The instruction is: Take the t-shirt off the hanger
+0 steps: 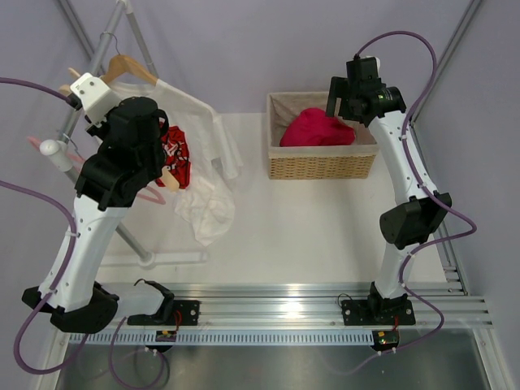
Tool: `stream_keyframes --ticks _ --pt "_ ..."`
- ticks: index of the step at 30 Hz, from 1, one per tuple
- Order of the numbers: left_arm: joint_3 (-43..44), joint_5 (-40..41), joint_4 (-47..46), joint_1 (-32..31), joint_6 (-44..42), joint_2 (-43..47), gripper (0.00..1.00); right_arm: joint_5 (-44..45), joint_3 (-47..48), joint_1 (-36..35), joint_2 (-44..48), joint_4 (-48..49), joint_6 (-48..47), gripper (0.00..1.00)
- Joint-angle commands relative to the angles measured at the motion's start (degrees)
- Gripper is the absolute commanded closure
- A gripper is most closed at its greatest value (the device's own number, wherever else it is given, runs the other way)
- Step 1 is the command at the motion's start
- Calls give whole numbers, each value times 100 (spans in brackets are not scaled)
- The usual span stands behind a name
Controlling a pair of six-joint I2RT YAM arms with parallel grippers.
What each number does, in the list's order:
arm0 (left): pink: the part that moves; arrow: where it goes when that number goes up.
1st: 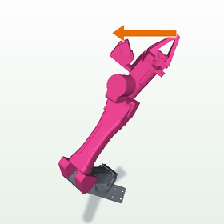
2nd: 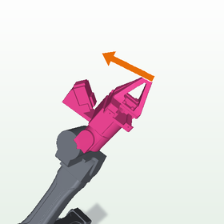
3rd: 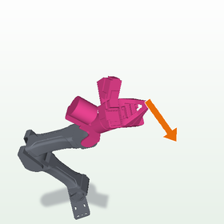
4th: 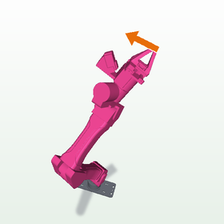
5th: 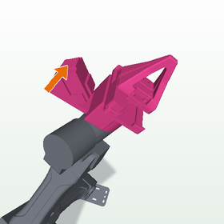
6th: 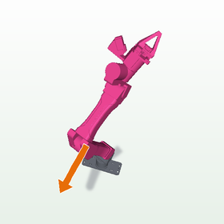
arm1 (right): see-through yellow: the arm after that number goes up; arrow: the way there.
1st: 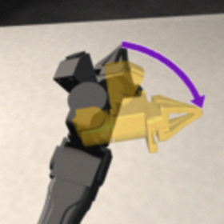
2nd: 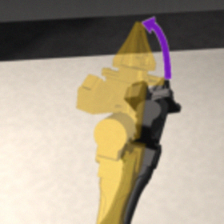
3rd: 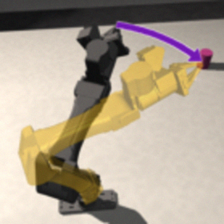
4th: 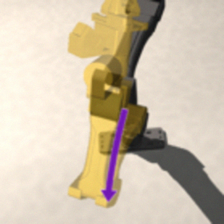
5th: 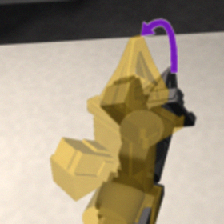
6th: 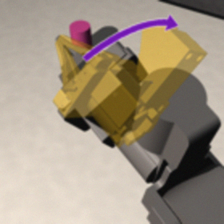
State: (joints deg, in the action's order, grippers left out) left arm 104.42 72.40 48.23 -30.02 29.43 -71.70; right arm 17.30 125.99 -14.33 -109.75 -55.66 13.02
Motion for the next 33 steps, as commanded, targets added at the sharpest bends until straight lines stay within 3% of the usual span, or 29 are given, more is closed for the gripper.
stream_keyframes --ticks 1,11,16,18,19,22,23,25,29,32,33 --pt "-70 161 -393 84 212 -10 100 10 206 27 7 -42 -71 0" --pt "-528 -173 -173 198 827 -2 100 81 83 26 182 -111 -80 0" --pt "-721 -209 -191 190 924 139 62 54 -180 26 445 -244 78 1" --pt "-765 -253 -217 190 889 200 52 72 -320 26 525 -244 96 1" --pt "-765 -270 -226 190 863 218 35 80 -434 35 604 -226 96 0" --pt "-722 -480 -322 198 696 262 17 63 -567 26 692 -244 131 1" --pt "-687 -760 -401 190 600 279 7 37 -576 26 718 -261 140 0" --pt "-634 -1330 -943 190 -20 419 1 -86 -576 26 806 -314 149 1" --pt "-511 -3857 -1518 190 -421 543 1 -253 -751 18 1148 -498 271 1" --pt "-501 -5118 -1475 94 -193 438 1 -280 -1076 9 1588 -429 465 0" --pt "-580 -5174 -1448 -3 -62 438 1 -332 -1207 9 1798 -411 526 1"
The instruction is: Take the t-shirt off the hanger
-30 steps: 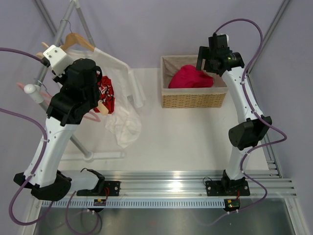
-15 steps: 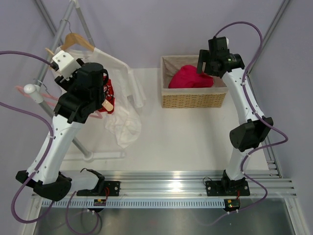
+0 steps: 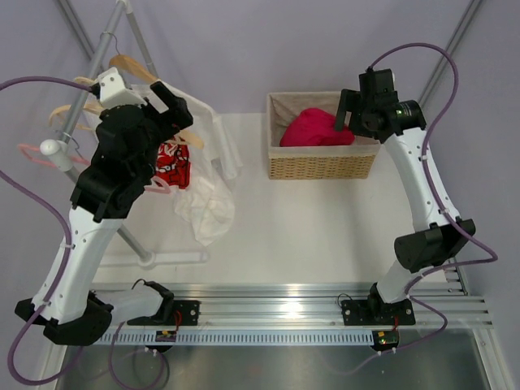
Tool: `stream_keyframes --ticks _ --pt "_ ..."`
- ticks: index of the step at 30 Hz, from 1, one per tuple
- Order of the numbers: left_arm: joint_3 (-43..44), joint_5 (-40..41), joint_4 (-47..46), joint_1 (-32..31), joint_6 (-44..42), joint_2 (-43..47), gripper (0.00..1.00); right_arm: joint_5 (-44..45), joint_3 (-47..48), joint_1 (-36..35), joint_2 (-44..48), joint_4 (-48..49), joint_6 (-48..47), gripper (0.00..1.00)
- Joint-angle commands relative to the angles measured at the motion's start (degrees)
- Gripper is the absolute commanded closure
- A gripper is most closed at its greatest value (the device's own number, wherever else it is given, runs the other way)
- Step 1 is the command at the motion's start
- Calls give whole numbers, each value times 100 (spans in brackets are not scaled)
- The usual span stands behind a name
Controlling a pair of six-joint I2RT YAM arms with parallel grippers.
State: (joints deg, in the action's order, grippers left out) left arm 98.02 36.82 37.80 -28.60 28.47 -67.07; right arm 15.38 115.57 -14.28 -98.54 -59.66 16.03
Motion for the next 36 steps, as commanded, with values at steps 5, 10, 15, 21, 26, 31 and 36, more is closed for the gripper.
stream_keyframes --ticks 5,10,15,21,26,31,36 --pt "-546 -2133 -519 -717 377 -87 1 -587 -61 4 1187 -405 286 1" --pt "-1056 -3090 -1072 -857 414 -26 1 -1221 -683 -161 2012 -259 708 0" --pt "-1891 -4084 -1627 -1147 238 334 1 -1422 -3090 -856 3796 1312 1665 0" --pt "-2962 -3543 -1626 -1666 229 1062 1 -2179 -4139 -918 4756 1326 1772 0" --pt "-3474 -3374 -1759 -1763 414 1460 1 -1574 -4148 -918 4836 886 1895 1" --pt "-3500 -3304 -1663 -1763 352 1662 1 -1326 -4130 -927 4564 534 1807 0" --pt "-3579 -3251 -1609 -1763 396 1811 1 -1388 -4227 -918 4598 788 1903 0"
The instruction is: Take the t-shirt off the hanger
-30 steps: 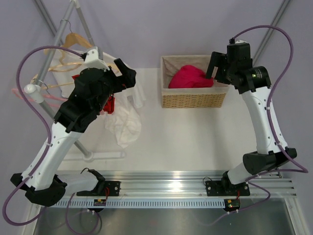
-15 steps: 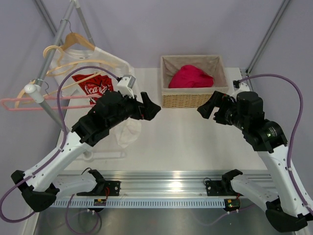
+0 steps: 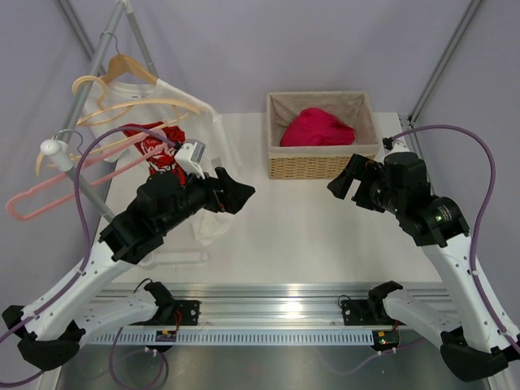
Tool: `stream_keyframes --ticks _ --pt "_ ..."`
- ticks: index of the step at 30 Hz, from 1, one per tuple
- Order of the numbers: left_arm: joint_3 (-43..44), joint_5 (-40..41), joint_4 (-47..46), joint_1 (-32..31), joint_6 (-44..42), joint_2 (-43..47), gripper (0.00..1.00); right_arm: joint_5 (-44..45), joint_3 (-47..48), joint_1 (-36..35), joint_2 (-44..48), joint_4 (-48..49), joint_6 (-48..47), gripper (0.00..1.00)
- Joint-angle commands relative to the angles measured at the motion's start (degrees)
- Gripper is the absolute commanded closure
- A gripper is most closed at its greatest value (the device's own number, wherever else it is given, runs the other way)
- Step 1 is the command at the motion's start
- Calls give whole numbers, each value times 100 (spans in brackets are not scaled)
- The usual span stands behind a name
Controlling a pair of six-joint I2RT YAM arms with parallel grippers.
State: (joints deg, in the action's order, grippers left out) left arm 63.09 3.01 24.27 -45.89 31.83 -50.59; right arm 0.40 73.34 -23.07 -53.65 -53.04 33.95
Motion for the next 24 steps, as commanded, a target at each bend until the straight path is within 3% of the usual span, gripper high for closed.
stream_keyframes --ticks 1,24 --pt "-130 156 -256 -34 68 198 1 92 -4 -40 144 162 111 1" --pt "-122 280 -265 -25 -2 181 1 311 242 -48 82 12 -47 0"
